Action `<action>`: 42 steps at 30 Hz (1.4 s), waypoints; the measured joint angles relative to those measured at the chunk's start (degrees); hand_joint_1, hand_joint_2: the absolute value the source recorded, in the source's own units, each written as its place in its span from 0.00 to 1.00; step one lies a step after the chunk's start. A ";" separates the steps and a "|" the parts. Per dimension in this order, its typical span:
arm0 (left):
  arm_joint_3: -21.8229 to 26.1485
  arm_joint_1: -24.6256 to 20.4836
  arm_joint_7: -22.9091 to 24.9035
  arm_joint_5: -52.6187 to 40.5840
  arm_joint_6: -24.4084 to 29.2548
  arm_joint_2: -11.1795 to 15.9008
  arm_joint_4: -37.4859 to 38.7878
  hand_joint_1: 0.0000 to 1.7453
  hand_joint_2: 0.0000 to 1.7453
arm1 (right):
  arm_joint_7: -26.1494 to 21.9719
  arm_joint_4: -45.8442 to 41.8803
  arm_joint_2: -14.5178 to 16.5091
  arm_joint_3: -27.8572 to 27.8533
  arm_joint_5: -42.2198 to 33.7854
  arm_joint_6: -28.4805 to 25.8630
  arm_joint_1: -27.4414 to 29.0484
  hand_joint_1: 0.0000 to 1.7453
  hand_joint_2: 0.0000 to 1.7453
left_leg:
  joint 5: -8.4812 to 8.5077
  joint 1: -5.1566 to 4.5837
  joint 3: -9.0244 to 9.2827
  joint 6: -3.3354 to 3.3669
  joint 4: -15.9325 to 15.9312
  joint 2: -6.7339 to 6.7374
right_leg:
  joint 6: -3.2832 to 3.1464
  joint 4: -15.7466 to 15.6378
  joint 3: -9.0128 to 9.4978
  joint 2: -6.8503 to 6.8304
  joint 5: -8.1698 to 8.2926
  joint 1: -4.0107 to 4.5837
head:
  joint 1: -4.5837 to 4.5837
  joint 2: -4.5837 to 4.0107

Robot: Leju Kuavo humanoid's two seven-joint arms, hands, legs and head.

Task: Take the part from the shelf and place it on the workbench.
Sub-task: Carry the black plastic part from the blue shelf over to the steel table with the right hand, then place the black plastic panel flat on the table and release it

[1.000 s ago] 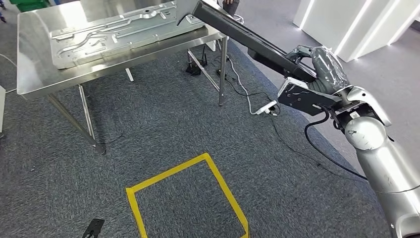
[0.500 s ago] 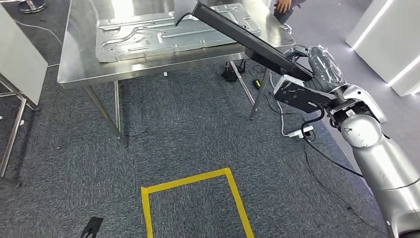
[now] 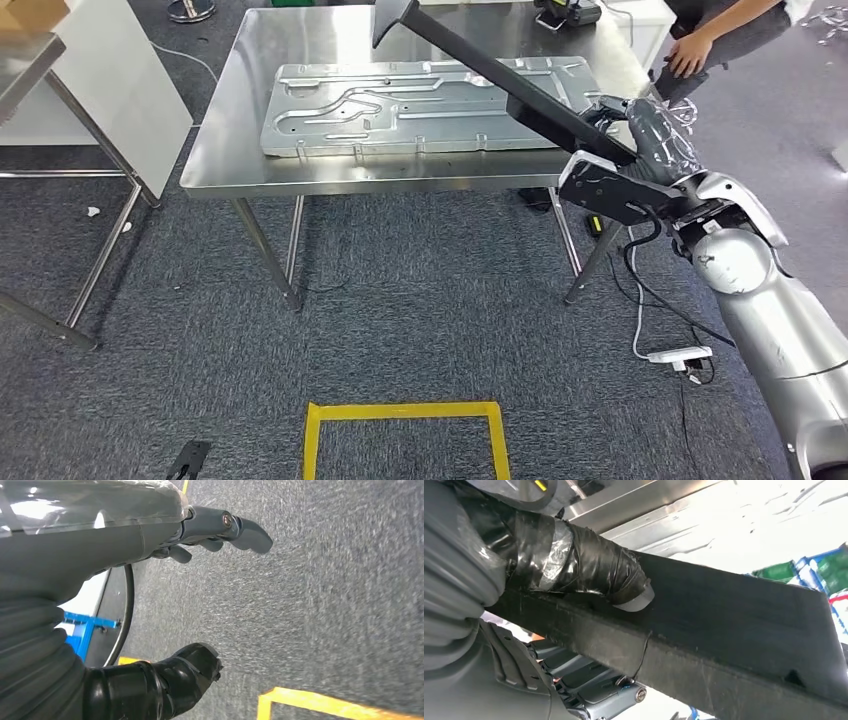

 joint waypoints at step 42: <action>1.46 -0.11 -0.02 1.16 -0.21 1.03 -0.02 0.00 1.00 | 9.80 35.19 4.81 17.73 17.80 -4.62 -15.46 1.00 1.00 | 6.67 0.69 1.87 -0.14 -15.32 0.35 | -0.55 4.32 -3.08 0.21 -0.86 0.17 | 0.92 0.00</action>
